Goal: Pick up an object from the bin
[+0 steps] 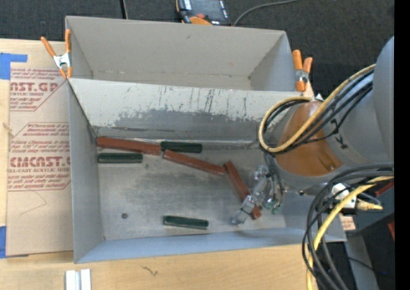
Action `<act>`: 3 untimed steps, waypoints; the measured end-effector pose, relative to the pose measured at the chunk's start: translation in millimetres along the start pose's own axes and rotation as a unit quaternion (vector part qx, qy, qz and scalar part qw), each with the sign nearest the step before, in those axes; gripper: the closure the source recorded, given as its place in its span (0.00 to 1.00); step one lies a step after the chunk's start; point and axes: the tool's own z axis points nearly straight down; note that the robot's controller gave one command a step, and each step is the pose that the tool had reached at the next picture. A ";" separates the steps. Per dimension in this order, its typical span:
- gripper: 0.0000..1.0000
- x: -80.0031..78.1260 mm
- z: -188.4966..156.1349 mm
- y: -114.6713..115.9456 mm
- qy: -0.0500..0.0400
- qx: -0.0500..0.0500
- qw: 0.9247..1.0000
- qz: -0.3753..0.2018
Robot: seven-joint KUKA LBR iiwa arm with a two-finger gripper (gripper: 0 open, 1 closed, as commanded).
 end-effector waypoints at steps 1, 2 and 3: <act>0.00 0.4 0.7 -0.1 -0.001 0.000 1.000 0.000; 1.00 0.2 0.4 0.1 -0.002 0.000 1.000 0.000; 1.00 -0.5 -60.8 1.1 -0.004 -0.001 1.000 -0.001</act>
Offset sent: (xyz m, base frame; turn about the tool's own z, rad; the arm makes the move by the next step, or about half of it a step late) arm 0.0000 0.0000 0.0000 0.0000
